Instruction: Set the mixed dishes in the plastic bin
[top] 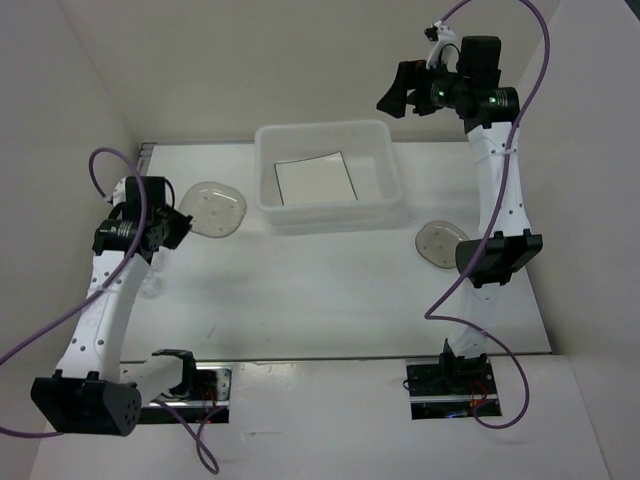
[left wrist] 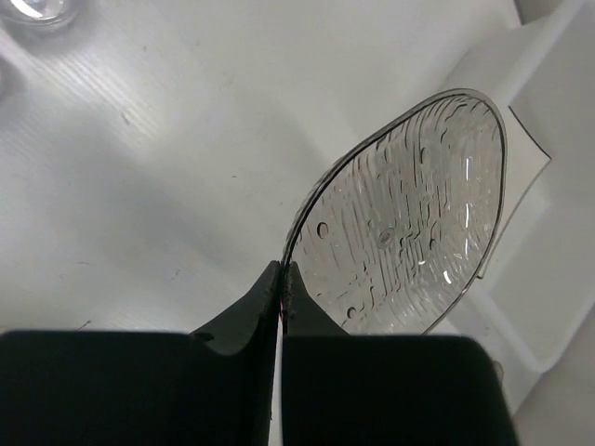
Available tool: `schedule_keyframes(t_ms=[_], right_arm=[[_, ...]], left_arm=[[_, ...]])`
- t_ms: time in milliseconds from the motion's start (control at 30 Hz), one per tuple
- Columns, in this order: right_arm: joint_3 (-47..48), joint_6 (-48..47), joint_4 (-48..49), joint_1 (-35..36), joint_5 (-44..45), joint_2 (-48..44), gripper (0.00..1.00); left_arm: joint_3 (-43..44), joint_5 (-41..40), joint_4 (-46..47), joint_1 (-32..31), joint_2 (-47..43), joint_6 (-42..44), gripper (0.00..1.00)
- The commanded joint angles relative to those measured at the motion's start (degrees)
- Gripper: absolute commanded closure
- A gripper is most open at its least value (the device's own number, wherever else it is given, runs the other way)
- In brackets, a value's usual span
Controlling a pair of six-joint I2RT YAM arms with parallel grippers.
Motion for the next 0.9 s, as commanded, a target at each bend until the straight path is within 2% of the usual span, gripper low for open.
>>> schedule_keyframes(t_ms=[0,133,400,500,700,733,833,867], right_arm=[[2.4,0.1,-0.2,-0.4,-1.2,-0.1,0.00],[1.9,-0.6,-0.2,-0.4,-0.6,-1.4,0.00],[0.2,-1.7,-0.2,-1.5,0.0,-4.6,0.00],[-1.7,-2.8,-0.7,-2.1,0.0,-6.3,0.00],[-1.5,-2.8,-0.2,-2.1,1.6,-6.4,0.00],[-0.2,-2.8,-0.2,-2.1,1.6,-6.4,0.00],[1.6,-2.8,-0.2,-2.1,2.9,-5.7,0.00],[1.7,-2.8,-0.2,-2.1,3.0,-5.7,0.00]], left_arm=[[4.2,4.8,4.2,0.2,2.6,1.3,1.00],[9.8,11.1,12.8,-0.4,11.8,4.9,1.00],[30.9,15.2,15.5,-5.1,32.3,9.5,1.00],[40.4,17.3,15.5,-8.4,44.1,10.8,1.00],[59.3,17.4,9.7,-14.2,63.2,12.6,1.00],[66.2,17.4,8.5,-15.5,65.6,12.6,1.00],[76.8,18.6,3.3,-17.3,75.0,12.0,1.00],[84.4,19.4,0.4,-17.3,80.0,12.0,1.00]])
